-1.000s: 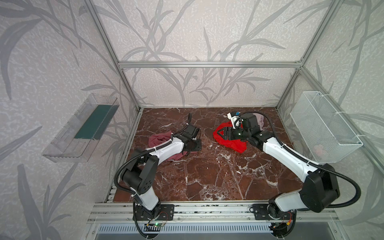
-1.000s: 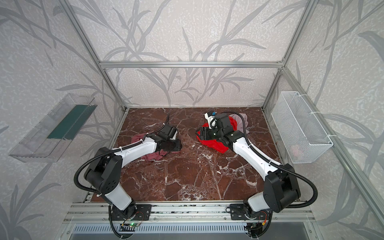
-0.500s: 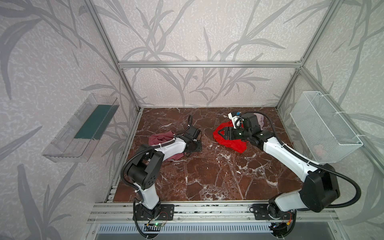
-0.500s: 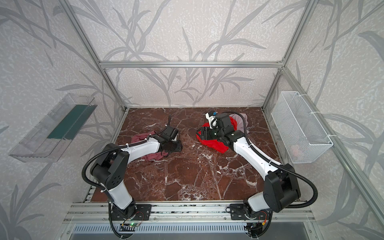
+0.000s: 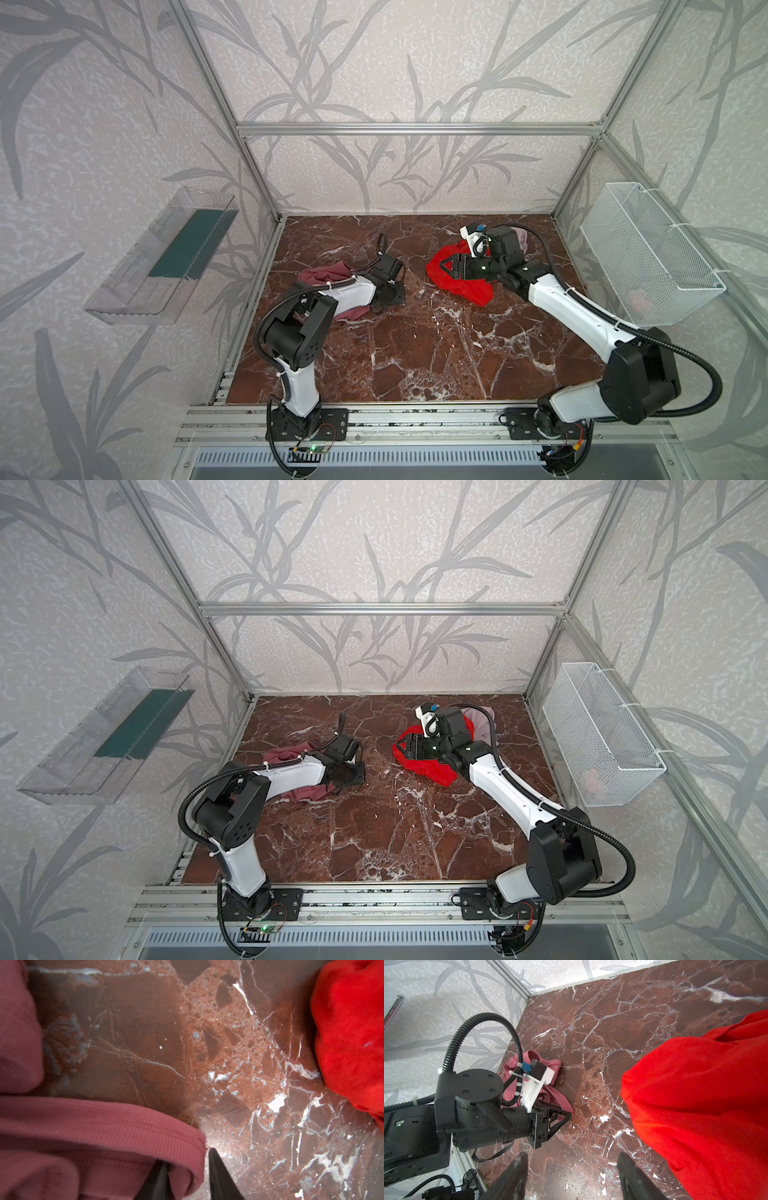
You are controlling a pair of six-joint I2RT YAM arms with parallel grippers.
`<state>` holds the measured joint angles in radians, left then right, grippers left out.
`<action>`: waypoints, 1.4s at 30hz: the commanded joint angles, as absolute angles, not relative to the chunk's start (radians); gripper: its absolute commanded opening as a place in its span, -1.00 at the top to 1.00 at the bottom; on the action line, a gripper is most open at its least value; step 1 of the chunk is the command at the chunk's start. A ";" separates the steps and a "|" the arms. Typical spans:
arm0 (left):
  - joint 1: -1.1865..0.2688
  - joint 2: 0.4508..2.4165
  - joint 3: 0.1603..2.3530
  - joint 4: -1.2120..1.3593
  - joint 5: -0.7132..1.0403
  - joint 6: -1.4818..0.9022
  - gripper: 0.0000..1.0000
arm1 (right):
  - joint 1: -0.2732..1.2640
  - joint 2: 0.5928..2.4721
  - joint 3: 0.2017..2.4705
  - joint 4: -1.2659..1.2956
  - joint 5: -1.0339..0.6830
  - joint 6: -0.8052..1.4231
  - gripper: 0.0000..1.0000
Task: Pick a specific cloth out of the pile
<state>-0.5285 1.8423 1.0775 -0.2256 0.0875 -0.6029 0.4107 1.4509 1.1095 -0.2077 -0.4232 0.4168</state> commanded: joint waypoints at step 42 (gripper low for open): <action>-0.312 1.305 1.068 -0.405 -0.022 -0.519 1.00 | 0.382 1.434 1.100 -0.080 -0.526 0.538 -0.36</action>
<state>-0.3595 1.3273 1.1267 -0.3920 0.0006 -0.5083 0.3851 1.4319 1.0889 -0.1112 -0.5014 0.5247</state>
